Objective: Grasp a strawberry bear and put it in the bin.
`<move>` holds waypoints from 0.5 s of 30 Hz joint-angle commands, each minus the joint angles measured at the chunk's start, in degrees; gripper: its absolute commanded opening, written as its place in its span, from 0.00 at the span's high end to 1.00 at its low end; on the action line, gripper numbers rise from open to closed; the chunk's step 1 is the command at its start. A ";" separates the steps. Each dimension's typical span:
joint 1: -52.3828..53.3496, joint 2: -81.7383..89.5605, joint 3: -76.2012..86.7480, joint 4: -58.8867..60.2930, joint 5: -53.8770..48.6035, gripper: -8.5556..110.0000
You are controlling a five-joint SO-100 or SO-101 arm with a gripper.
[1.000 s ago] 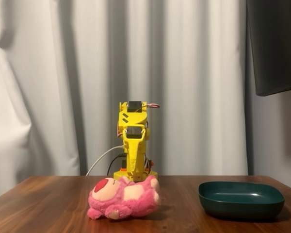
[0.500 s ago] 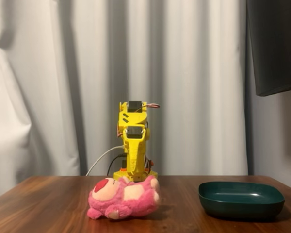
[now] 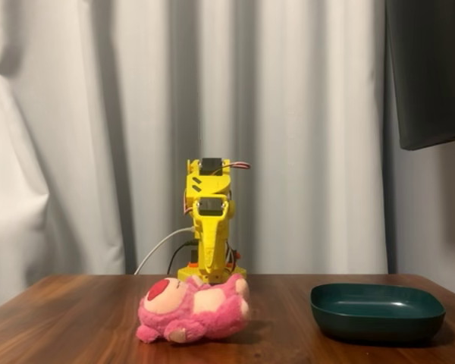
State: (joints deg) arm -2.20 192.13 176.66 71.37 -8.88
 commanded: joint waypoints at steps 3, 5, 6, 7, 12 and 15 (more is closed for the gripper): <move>-0.79 1.76 -2.64 0.26 -0.70 0.91; -1.76 1.05 -7.12 1.67 -0.70 0.86; -3.16 0.18 -9.84 2.46 -0.70 0.78; -4.39 -0.26 -12.57 2.72 -0.70 0.72; -2.55 -4.92 -23.12 -0.62 -0.44 0.69; -2.90 -22.94 -33.84 0.09 0.00 0.67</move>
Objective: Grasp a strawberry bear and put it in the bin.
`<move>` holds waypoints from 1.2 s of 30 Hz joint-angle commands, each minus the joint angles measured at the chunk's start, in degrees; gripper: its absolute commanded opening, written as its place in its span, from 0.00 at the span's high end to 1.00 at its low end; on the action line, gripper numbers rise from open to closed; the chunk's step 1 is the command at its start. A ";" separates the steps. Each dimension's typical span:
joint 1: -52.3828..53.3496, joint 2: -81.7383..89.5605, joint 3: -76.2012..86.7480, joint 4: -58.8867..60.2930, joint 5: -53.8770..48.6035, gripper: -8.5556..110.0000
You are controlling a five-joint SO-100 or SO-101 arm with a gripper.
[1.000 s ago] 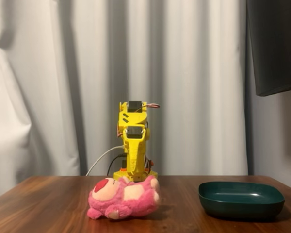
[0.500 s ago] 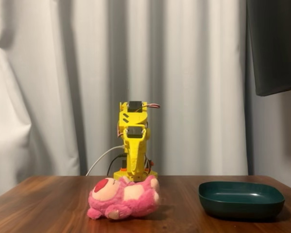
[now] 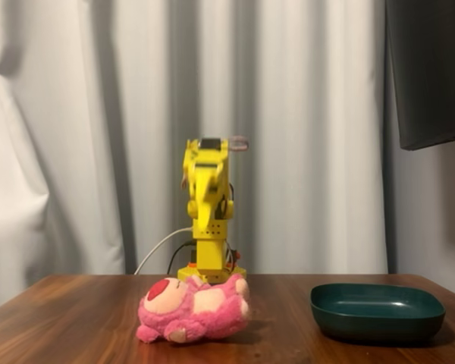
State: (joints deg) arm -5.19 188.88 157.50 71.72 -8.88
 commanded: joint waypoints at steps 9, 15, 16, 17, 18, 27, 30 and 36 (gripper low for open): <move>-2.29 -50.98 -31.03 5.71 0.18 0.61; -5.54 -63.98 -35.07 7.47 0.18 0.56; -5.89 -66.71 -36.83 8.35 0.18 0.55; -6.06 -69.43 -38.58 9.14 0.18 0.54; -6.06 -71.54 -39.90 9.40 0.18 0.53; -2.11 -83.50 -46.85 5.27 0.26 0.53; -0.44 -85.52 -47.64 2.11 0.35 0.53; 2.72 -87.10 -47.64 -1.85 1.67 0.53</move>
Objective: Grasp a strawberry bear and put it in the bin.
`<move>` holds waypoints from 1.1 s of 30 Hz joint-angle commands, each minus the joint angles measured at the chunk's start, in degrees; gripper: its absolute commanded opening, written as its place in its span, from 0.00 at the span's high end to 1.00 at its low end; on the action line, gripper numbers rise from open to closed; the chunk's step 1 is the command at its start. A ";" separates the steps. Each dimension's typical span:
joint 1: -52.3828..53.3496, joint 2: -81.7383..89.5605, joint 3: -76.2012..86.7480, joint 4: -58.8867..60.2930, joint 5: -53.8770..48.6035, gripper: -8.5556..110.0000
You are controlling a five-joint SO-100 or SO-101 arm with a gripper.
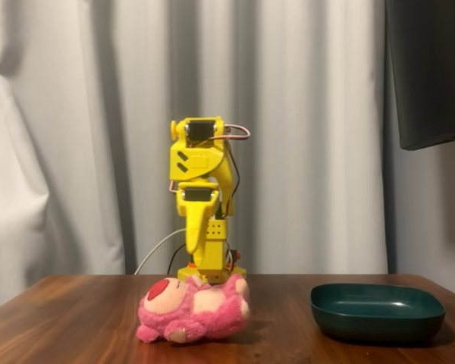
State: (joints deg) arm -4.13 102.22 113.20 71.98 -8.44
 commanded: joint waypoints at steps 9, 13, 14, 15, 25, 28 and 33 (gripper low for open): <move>0.35 -6.15 -0.53 -9.76 1.85 0.53; -0.35 -8.61 -0.62 -11.34 1.85 0.53; -0.53 -9.32 -0.70 -11.78 1.85 0.53; -0.62 -9.93 -0.97 -12.22 1.85 0.53; -1.23 -11.95 1.23 -13.01 1.85 0.53; -1.41 -11.95 3.34 -13.01 1.85 0.53; -1.93 -11.95 6.42 -13.01 1.85 0.53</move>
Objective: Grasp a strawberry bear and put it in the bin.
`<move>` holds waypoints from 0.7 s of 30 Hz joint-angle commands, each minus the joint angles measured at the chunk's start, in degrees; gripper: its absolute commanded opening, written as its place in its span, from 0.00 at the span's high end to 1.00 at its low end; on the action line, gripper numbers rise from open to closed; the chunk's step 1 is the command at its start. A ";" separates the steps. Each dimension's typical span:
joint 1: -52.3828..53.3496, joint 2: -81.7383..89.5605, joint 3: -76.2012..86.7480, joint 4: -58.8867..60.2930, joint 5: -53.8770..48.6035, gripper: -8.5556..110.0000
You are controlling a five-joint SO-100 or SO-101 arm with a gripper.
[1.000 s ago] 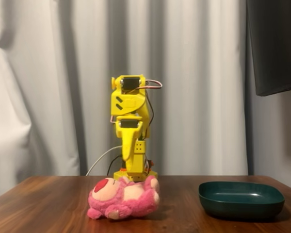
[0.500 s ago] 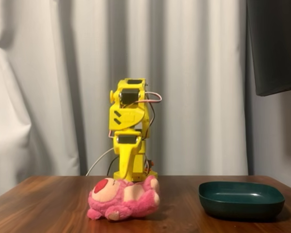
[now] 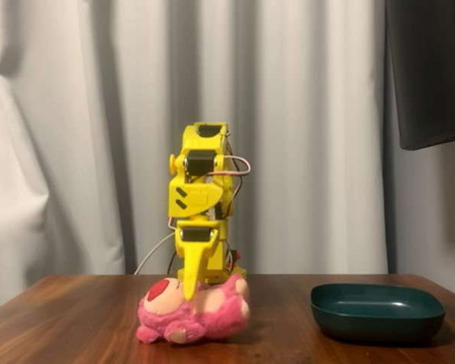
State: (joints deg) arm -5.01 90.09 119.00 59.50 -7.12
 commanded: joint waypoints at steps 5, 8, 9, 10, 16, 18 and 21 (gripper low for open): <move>-2.02 0.18 1.41 0.00 0.53 0.53; -2.37 0.18 1.76 0.35 0.53 0.54; -2.37 0.18 1.76 0.35 0.53 0.54; -2.37 0.18 1.67 0.35 0.53 0.54; -2.02 0.26 1.32 0.00 1.05 0.56; -2.72 0.53 1.76 -0.70 1.23 0.56; -3.69 1.58 2.64 -1.05 1.32 0.57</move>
State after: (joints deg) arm -7.12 90.18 121.11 59.06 -6.50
